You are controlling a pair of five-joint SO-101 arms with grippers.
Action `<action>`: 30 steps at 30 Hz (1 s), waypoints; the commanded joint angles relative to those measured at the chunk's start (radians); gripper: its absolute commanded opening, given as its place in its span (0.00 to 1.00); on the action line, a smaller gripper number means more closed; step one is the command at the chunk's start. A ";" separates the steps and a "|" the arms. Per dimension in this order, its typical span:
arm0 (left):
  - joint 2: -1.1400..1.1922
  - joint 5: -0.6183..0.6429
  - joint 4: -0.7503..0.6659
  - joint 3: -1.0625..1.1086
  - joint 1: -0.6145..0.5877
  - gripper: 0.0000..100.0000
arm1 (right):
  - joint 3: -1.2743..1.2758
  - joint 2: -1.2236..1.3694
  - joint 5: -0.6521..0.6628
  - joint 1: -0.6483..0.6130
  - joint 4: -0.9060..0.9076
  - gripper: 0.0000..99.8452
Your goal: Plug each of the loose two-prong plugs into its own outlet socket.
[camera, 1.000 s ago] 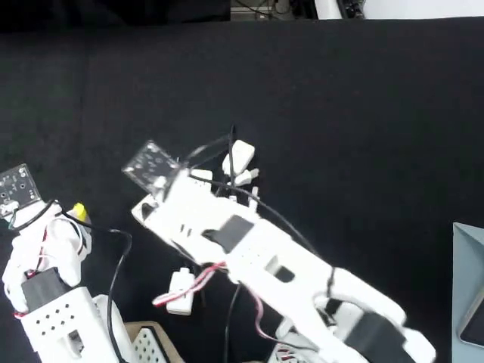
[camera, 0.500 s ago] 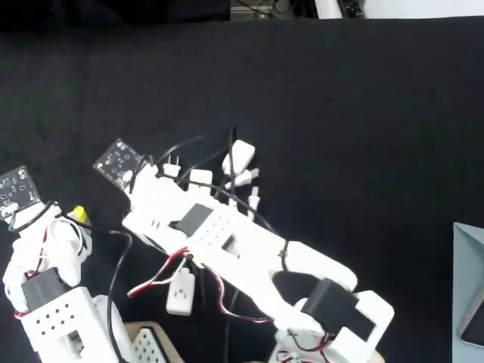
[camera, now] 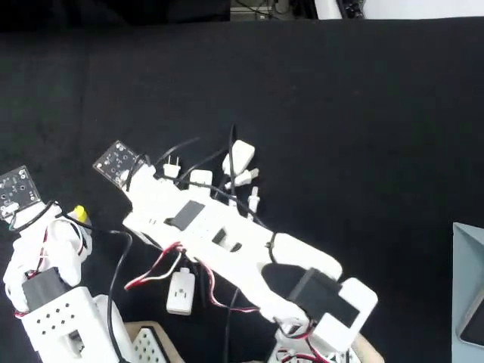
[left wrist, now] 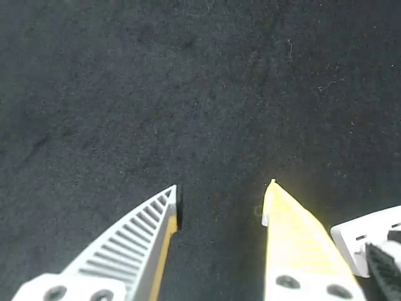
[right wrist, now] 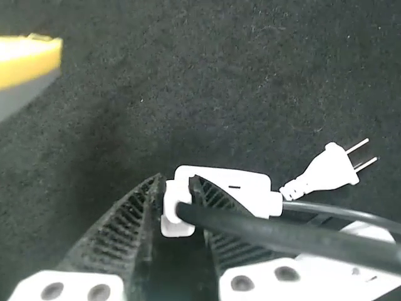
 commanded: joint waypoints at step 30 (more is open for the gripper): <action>-0.011 0.000 -0.020 -0.004 -0.005 0.22 | -0.022 0.028 -0.005 0.029 -0.060 0.01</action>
